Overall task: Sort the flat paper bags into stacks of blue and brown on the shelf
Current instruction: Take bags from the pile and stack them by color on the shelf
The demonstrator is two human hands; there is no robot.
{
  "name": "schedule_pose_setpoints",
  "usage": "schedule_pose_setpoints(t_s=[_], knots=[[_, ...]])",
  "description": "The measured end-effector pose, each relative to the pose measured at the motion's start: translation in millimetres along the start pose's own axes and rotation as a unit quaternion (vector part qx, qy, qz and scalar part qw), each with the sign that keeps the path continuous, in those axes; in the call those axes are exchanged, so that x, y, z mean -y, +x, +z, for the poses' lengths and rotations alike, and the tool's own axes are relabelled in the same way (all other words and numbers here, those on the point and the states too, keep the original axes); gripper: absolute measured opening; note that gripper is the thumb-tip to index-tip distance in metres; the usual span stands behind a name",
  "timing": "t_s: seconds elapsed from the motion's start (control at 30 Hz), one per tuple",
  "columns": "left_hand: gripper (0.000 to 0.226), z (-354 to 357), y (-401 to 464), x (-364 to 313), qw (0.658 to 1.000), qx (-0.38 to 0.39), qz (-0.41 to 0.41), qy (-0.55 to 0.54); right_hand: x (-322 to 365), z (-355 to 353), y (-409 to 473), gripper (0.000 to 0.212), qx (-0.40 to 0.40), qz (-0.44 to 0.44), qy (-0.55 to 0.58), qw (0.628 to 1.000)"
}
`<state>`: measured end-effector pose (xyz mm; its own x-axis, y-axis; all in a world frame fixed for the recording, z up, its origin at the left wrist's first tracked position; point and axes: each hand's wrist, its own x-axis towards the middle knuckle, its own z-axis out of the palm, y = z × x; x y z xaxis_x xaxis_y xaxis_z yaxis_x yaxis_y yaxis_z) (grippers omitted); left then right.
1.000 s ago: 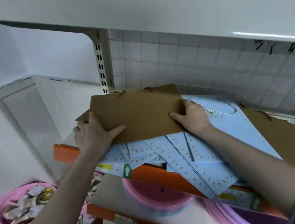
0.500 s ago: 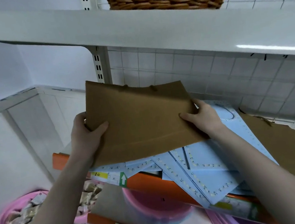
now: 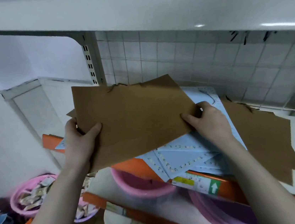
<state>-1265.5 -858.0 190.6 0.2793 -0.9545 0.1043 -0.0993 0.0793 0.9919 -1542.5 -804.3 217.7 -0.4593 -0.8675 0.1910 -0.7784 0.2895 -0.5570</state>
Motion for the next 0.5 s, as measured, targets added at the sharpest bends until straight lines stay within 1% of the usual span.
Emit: schedule_pose_setpoints(t_s=[0.1,0.23,0.33,0.5], knots=[[0.040,-9,-23,-4,1.000,0.007,-0.001,0.012,-5,-9,-16,0.053,0.007,0.018,0.024,1.000],[0.043,-32,-57,-16,0.999,0.000,0.032,0.031,-3,-24,-52,0.051,-0.010,0.016,0.025,1.000],[0.048,-55,-86,-18,0.997,0.003,0.047,0.056,0,-29,-97,0.053,-0.043,0.004,0.016,0.999],[0.056,-87,-151,-9,0.986,0.002,0.090,0.140,-8,-43,-188,0.058,-0.082,0.003,0.001,0.997]])
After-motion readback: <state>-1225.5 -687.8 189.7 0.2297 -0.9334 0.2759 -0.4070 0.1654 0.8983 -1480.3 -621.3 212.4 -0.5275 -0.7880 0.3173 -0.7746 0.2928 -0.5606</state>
